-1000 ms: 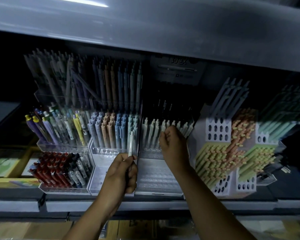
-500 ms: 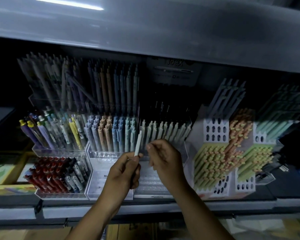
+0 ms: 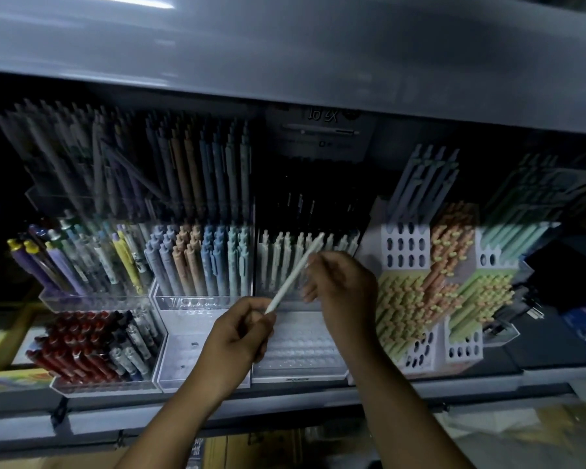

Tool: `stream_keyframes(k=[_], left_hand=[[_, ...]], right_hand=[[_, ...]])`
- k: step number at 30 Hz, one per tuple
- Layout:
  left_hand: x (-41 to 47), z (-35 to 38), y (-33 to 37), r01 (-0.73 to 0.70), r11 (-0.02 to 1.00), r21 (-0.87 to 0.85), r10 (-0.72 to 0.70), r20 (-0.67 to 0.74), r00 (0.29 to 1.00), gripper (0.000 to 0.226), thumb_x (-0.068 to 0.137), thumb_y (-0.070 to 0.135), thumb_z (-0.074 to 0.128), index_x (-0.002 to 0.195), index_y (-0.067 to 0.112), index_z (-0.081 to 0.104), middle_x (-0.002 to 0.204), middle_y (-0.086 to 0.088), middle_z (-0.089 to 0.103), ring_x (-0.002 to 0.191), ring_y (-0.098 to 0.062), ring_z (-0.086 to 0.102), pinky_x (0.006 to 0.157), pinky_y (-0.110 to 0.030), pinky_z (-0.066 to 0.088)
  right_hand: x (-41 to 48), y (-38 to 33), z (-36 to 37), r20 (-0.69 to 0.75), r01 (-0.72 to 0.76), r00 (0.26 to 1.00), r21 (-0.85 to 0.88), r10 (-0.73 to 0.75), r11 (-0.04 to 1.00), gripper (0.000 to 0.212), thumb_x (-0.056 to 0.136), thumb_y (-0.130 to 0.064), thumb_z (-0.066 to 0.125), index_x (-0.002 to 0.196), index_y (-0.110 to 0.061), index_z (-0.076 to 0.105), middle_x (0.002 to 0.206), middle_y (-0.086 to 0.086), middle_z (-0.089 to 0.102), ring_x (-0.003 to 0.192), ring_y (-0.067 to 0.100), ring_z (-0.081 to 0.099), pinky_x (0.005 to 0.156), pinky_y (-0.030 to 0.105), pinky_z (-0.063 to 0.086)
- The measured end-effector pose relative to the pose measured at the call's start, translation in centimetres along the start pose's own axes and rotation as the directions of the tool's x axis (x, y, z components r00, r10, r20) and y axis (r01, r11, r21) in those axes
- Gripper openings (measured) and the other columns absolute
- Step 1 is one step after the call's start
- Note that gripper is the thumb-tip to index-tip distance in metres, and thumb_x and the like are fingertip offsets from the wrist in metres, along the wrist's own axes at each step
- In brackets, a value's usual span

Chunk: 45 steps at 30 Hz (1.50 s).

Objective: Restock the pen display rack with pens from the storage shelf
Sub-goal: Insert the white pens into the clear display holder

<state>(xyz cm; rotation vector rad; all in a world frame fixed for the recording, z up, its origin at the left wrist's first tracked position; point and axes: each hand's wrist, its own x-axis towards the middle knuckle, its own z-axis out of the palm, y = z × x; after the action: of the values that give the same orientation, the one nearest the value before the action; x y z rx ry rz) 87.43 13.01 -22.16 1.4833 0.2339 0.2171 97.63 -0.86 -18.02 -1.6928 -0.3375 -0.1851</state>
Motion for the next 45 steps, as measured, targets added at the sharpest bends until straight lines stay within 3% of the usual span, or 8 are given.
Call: stream_keyframes(k=[5,9,13,17,29,34,38,45], left_hand=[[0.0,-1.7,-0.4,0.031,0.989,0.145,-0.030,-0.012,0.999,0.019,0.103,0.002,0.055,0.106,0.014,0.070,0.072,-0.012,0.057,0.060,-0.009,0.053,0.057,-0.019,0.045],[0.4,-3.1,0.1,-0.026,0.943,0.331,0.027,0.000,1.000,0.016,0.103,0.014,0.058,0.106,0.025,0.069,0.084,0.001,0.065,0.069,-0.013,0.057,0.060,-0.028,0.050],[0.7,-3.5,1.2,-0.129,0.856,0.501,0.125,0.042,0.991,0.013,0.103,0.018,0.058,0.106,0.027,0.067,0.090,0.018,0.064,0.077,-0.009,0.058,0.060,-0.015,0.042],[1.0,-3.7,1.5,-0.176,0.802,0.572,0.167,0.069,0.984,0.012,0.103,0.018,0.059,0.107,0.027,0.066,0.089,0.010,0.064,0.079,-0.010,0.059,0.061,-0.012,0.042],[0.0,-3.7,4.3,-0.207,0.639,0.741,0.215,0.086,0.973,0.005,0.102,0.026,0.059,0.103,0.029,0.063,0.092,0.014,0.063,0.071,-0.007,0.062,0.066,-0.031,0.052],[-3.0,-3.3,6.8,-0.134,0.576,0.806,0.223,0.003,0.975,0.010,0.101,0.034,0.061,0.111,0.030,0.062,0.095,0.019,0.061,0.078,-0.007,0.062,0.068,-0.033,0.053],[-7.1,-2.3,9.1,-0.040,0.506,0.861,0.223,-0.085,0.971,0.027,0.100,0.042,0.061,0.124,0.029,0.058,0.106,0.012,0.060,0.085,-0.006,0.061,0.076,-0.036,0.055],[-17.0,-2.0,12.7,0.152,0.412,0.899,0.236,-0.266,0.935,0.042,0.093,0.041,0.069,0.129,0.022,0.058,0.116,0.001,0.061,0.102,-0.021,0.061,0.082,-0.034,0.050]], right_hand=[[2.9,2.7,-1.2,-0.195,0.117,0.972,-0.089,-0.132,0.989,0.018,0.100,-0.027,0.062,0.093,-0.015,0.074,0.065,0.002,0.069,0.059,0.022,0.069,0.061,0.048,0.058],[4.1,4.2,-1.5,-0.109,0.241,0.947,-0.385,-0.303,0.891,0.032,0.102,-0.033,0.054,0.085,-0.012,0.071,0.067,0.004,0.067,0.066,0.023,0.067,0.065,0.044,0.055],[4.4,4.7,-1.1,0.000,0.321,0.930,-0.488,-0.368,0.812,0.034,0.102,-0.026,0.056,0.073,-0.010,0.061,0.059,0.003,0.058,0.057,0.023,0.059,0.072,0.040,0.052],[3.9,5.7,-0.3,0.114,0.322,0.944,-0.524,-0.310,0.789,0.035,0.100,-0.018,0.060,0.068,-0.012,0.047,0.054,-0.002,0.041,0.050,0.012,0.043,0.053,0.032,0.032],[4.0,4.8,-0.3,0.249,0.253,0.960,-0.576,-0.128,0.777,0.032,0.097,-0.015,0.064,0.075,-0.011,0.042,0.057,0.000,0.038,0.057,0.025,0.050,0.059,0.030,0.039],[3.0,2.4,-2.0,0.337,0.244,0.941,-0.626,-0.024,0.741,0.026,0.098,-0.025,0.063,0.106,-0.001,0.056,0.077,0.008,0.055,0.076,0.031,0.064,0.064,0.032,0.048],[0.9,-1.8,-3.0,0.534,0.411,0.844,-0.578,-0.055,0.705,0.038,0.099,-0.029,0.061,0.126,-0.003,0.058,0.108,0.015,0.063,0.097,0.034,0.064,0.081,0.039,0.053],[-5.2,-10.4,-2.3,0.861,0.672,0.503,-0.337,-0.073,0.659,0.044,0.100,-0.034,0.060,0.139,-0.013,0.052,0.139,0.007,0.053,0.115,0.027,0.058,0.098,0.040,0.048]])
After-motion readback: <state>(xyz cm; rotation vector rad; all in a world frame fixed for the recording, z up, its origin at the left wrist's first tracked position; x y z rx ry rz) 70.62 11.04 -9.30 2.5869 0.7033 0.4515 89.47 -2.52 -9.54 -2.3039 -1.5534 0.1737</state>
